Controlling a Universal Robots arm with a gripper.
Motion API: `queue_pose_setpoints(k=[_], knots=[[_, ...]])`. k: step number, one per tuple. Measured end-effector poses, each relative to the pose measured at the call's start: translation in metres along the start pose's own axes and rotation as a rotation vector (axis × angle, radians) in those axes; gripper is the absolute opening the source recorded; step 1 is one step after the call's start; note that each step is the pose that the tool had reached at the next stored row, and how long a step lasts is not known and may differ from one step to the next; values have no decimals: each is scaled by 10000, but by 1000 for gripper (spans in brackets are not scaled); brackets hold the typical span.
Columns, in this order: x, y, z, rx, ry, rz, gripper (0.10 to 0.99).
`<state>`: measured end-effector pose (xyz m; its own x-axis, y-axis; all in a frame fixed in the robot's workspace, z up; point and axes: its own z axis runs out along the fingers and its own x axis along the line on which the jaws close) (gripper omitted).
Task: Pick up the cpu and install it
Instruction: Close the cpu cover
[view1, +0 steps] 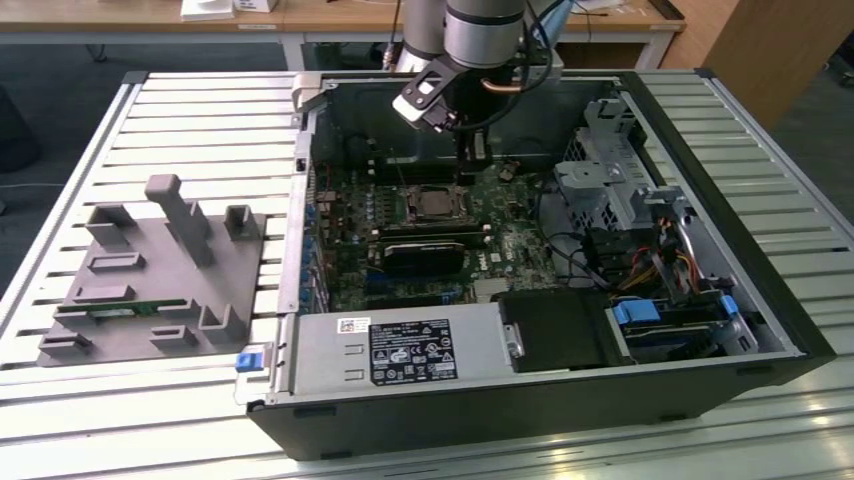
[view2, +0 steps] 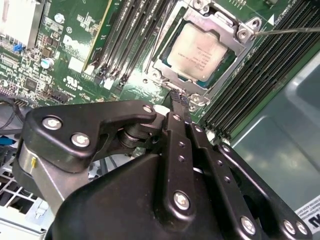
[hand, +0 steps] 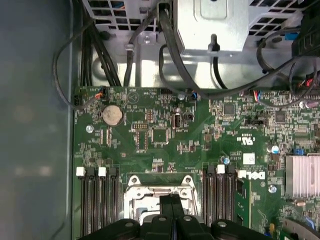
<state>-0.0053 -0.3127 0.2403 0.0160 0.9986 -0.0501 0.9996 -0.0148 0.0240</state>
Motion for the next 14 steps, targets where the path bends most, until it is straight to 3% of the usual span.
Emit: queue_pose_setpoints(k=[14], knots=[[0, -63, 16, -2, 5, 0, 106]])
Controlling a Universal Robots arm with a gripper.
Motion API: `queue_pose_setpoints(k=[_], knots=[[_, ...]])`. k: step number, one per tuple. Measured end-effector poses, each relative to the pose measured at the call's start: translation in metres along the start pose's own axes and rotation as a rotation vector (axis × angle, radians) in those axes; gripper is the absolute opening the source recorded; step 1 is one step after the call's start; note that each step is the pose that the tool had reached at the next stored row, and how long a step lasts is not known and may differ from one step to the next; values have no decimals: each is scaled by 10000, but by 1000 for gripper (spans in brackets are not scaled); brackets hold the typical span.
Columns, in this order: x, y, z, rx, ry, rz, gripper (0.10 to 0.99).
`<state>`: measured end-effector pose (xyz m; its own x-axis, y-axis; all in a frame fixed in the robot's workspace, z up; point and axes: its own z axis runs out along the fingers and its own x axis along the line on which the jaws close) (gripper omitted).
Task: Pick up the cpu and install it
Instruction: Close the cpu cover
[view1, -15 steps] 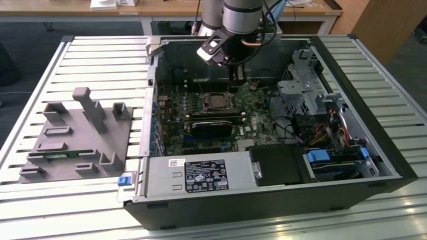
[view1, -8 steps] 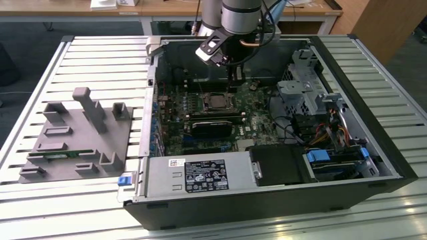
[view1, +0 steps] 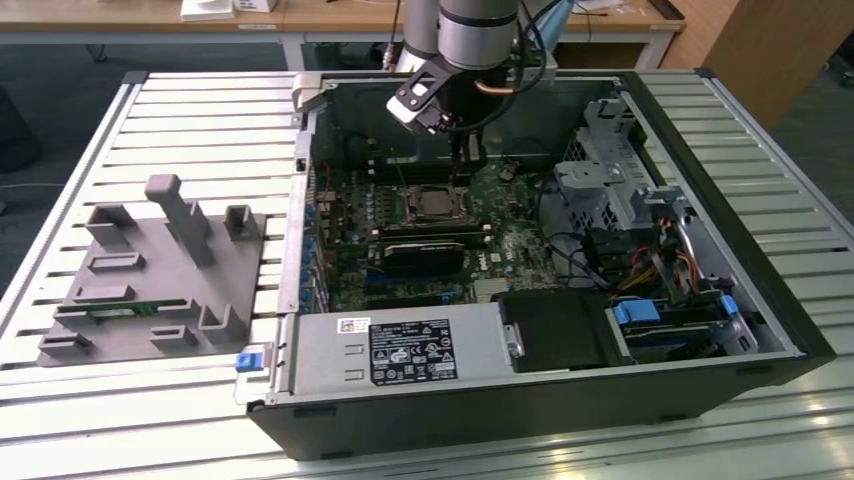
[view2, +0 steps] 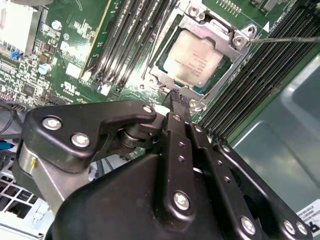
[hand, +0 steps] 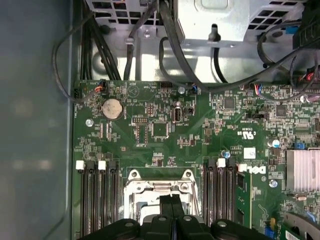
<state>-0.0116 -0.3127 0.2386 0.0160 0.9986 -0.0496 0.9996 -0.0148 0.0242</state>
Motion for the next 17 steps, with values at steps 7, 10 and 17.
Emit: queue_pose_setpoints(k=[7, 10, 17], knots=[[-15, -49, 33, 0, 1, 0, 106], [-15, -75, 41, 1, -2, 0, 106], [-14, -116, 71, 0, -1, 0, 106]])
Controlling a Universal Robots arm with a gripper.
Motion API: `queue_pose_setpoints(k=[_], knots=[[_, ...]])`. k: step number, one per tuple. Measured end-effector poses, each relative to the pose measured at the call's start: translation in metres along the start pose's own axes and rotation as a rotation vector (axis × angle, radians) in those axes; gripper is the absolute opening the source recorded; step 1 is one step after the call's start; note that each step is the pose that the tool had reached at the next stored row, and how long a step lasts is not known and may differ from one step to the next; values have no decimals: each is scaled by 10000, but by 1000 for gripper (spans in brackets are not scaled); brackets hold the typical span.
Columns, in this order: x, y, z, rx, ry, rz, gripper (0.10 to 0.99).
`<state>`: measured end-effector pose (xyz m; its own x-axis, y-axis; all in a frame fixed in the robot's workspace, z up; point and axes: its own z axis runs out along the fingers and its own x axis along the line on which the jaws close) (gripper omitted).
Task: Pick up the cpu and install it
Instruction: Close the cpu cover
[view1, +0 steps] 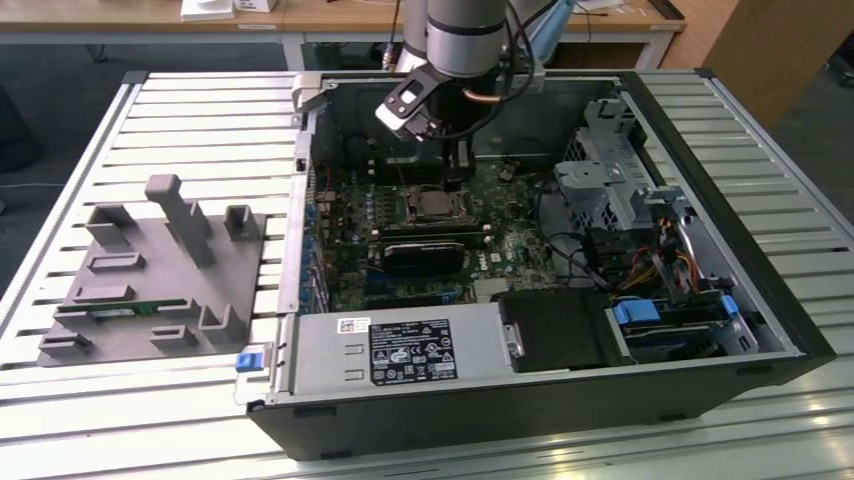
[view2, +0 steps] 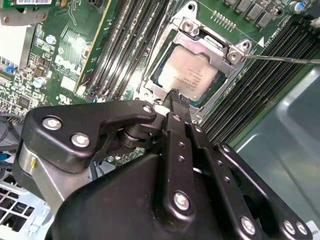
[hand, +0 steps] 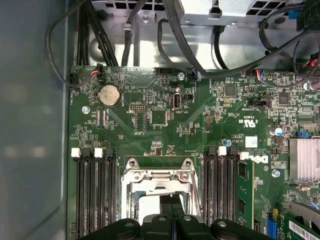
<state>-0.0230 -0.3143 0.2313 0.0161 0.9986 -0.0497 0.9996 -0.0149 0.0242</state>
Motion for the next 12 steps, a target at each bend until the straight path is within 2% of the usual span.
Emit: queue_pose_setpoints(k=[12], knots=[[0, -120, 38, 1, -1, 1, 106]])
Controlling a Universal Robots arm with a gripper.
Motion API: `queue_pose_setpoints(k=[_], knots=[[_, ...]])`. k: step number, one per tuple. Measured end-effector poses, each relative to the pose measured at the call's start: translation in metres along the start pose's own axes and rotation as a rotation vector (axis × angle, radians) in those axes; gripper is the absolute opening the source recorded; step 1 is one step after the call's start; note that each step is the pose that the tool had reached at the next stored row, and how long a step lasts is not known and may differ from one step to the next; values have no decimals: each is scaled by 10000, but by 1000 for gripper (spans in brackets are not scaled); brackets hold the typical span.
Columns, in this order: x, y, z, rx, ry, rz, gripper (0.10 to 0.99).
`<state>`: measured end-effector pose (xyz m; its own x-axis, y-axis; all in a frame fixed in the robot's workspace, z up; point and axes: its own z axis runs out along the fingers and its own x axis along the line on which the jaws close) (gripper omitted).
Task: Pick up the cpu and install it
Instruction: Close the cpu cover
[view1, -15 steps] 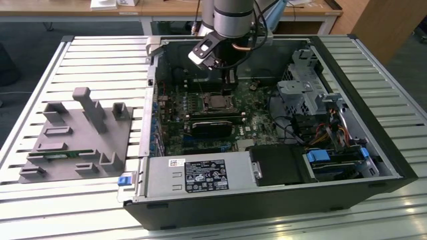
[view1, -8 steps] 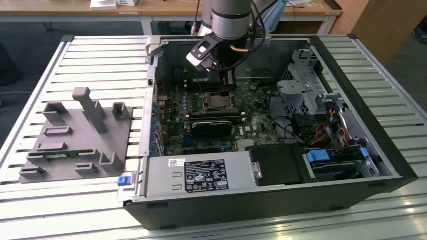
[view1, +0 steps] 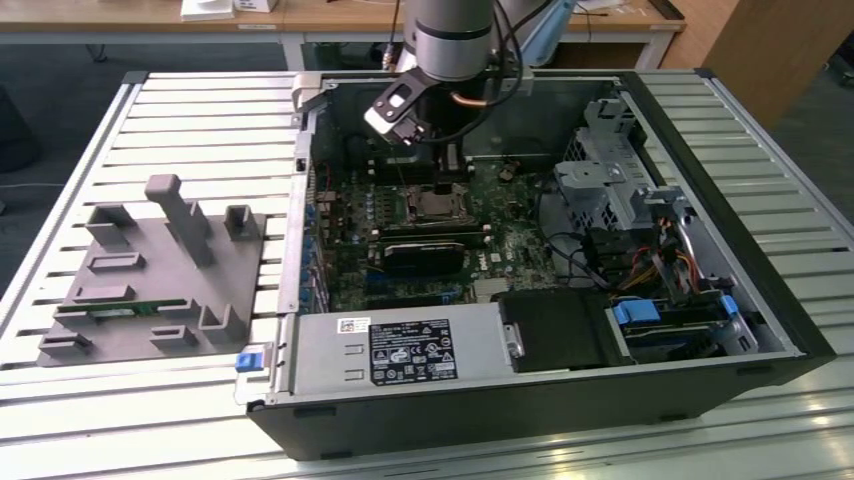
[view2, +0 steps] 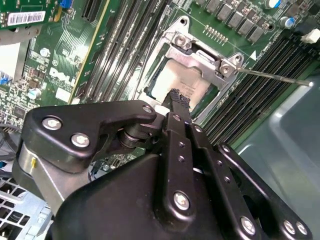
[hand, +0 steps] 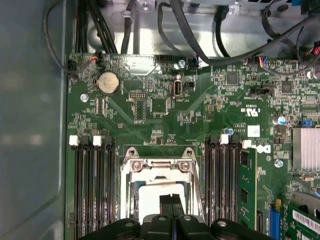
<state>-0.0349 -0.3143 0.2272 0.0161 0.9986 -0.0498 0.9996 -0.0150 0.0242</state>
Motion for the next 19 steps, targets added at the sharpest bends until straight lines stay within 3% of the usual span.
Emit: queue_pose_setpoints(k=[10, 19], knots=[[-1, -24, 5, -1, 2, -1, 106], [0, -129, 55, 0, 1, -1, 106]])
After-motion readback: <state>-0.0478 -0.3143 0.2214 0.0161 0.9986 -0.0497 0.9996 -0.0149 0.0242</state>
